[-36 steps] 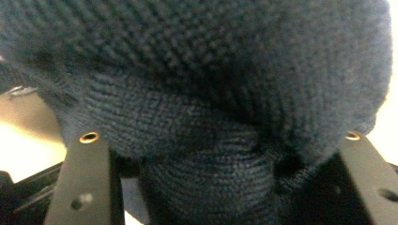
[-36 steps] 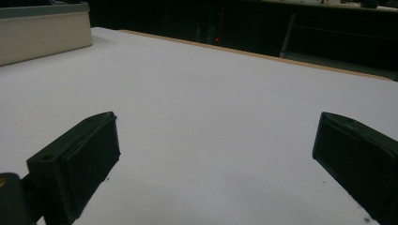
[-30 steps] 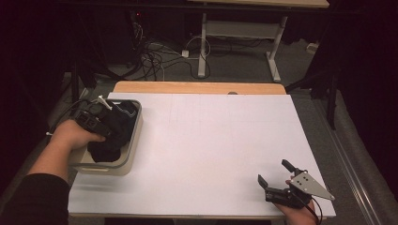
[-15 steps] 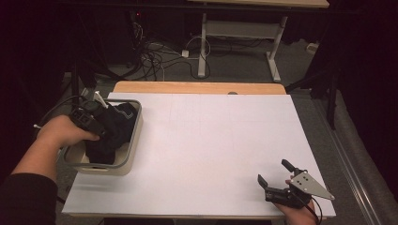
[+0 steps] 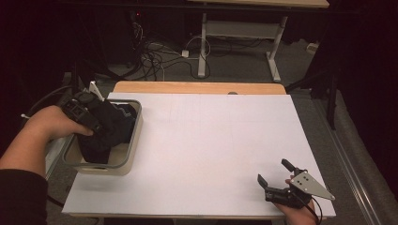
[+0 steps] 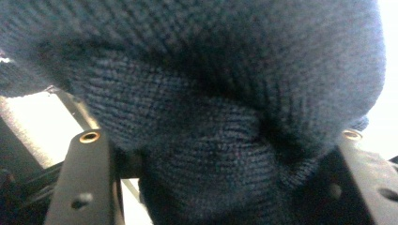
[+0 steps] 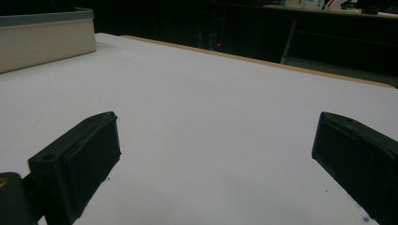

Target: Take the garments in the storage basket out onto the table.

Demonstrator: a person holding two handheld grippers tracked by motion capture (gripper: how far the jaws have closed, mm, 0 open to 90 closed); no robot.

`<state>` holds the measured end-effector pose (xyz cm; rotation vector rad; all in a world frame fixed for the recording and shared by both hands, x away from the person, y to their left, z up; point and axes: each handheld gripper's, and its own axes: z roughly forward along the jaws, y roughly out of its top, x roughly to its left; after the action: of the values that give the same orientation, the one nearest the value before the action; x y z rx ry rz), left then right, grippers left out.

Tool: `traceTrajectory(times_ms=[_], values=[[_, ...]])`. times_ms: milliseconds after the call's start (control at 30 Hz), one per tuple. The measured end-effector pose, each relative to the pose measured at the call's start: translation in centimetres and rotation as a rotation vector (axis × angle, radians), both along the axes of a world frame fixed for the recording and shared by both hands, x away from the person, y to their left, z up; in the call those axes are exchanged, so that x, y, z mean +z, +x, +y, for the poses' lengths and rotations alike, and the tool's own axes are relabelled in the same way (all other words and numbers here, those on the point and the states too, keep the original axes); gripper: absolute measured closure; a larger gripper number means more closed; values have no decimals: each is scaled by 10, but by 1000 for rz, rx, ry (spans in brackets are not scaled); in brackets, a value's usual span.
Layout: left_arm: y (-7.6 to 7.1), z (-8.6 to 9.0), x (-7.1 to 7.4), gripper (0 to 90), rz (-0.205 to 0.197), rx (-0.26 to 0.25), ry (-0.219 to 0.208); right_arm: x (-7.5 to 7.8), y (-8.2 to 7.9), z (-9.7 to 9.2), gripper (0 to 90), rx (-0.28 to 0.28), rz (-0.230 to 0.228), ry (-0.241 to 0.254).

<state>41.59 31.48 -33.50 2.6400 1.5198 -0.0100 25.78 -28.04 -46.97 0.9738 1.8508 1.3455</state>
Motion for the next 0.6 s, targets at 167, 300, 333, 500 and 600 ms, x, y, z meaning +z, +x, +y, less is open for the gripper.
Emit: traceTrajectory(times_ms=[167,300,333,500,600], values=[[-3,-12,25,377,-28,-22,-10,1,0,-1,17,-1,-6,4],[-3,-22,39,378,-38,-30,-6,2,0,-2,17,-3,-11,9],[-3,-22,39,378,-38,-30,-6,2,0,-2,17,-3,-11,9],[-3,-40,55,379,-68,-50,-3,3,0,-2,17,-4,-12,20],[-3,-48,63,379,-79,-56,1,4,0,-2,18,-6,-13,24]])
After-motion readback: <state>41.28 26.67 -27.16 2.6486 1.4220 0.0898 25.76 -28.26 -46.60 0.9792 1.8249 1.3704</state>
